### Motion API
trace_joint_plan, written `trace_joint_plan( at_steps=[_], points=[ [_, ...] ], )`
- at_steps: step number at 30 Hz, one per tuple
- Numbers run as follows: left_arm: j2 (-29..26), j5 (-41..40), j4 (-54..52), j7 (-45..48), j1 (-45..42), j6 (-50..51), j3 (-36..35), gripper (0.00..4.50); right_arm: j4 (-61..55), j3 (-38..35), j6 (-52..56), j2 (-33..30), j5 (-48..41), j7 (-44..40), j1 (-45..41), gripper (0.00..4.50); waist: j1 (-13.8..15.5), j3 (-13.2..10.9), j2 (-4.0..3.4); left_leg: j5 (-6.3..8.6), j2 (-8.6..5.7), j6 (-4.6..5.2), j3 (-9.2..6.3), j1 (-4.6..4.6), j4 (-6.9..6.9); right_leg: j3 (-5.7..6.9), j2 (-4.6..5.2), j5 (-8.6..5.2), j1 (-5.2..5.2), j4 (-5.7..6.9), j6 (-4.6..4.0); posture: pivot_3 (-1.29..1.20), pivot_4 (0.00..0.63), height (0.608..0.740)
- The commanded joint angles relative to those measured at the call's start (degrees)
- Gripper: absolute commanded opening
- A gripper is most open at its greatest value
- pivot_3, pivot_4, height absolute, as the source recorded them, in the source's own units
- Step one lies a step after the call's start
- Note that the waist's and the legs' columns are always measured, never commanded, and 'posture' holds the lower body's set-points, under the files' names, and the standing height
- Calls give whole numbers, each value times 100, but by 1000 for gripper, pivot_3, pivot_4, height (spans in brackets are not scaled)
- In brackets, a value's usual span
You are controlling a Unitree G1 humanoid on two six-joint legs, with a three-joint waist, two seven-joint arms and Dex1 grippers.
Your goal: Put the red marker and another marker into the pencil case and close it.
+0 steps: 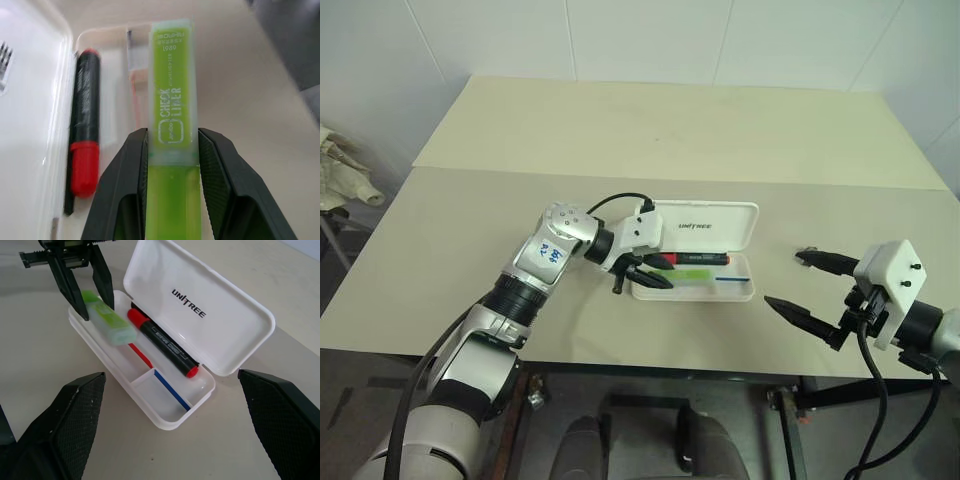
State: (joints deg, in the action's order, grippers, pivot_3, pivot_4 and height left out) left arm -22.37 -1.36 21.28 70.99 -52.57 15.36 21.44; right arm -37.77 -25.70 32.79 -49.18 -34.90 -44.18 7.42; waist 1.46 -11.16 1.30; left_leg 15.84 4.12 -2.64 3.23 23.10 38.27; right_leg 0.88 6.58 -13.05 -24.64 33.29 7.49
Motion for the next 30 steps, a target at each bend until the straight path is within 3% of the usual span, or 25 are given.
trace_joint_plan(
  at_steps=[1,4,26,30],
  points=[
    [126,139,-81,-156,-186,-58,55,1088,-234,-221,4,18,-122,81,-14,4500,-2,0,0,0,0,0,0,0,0,0,0,-1,0,-1,-1,0,150,740],
    [157,151,-169,-132,-159,19,66,1088,-267,-185,12,24,-140,124,-21,4500,0,0,0,0,0,0,0,0,1,0,0,-32,1,-3,-58,0,150,740],
    [13,381,-339,69,-231,321,290,1088,-226,147,-86,206,-36,323,-242,4500,-2,0,0,-1,0,1,-1,0,1,0,0,-33,1,2,-58,0,150,740],
    [99,399,-339,45,-240,369,335,2445,-223,173,-107,228,-23,363,-273,4500,1,0,0,-1,0,1,-1,0,0,0,0,-33,1,2,-59,0,150,740]
  ],
)
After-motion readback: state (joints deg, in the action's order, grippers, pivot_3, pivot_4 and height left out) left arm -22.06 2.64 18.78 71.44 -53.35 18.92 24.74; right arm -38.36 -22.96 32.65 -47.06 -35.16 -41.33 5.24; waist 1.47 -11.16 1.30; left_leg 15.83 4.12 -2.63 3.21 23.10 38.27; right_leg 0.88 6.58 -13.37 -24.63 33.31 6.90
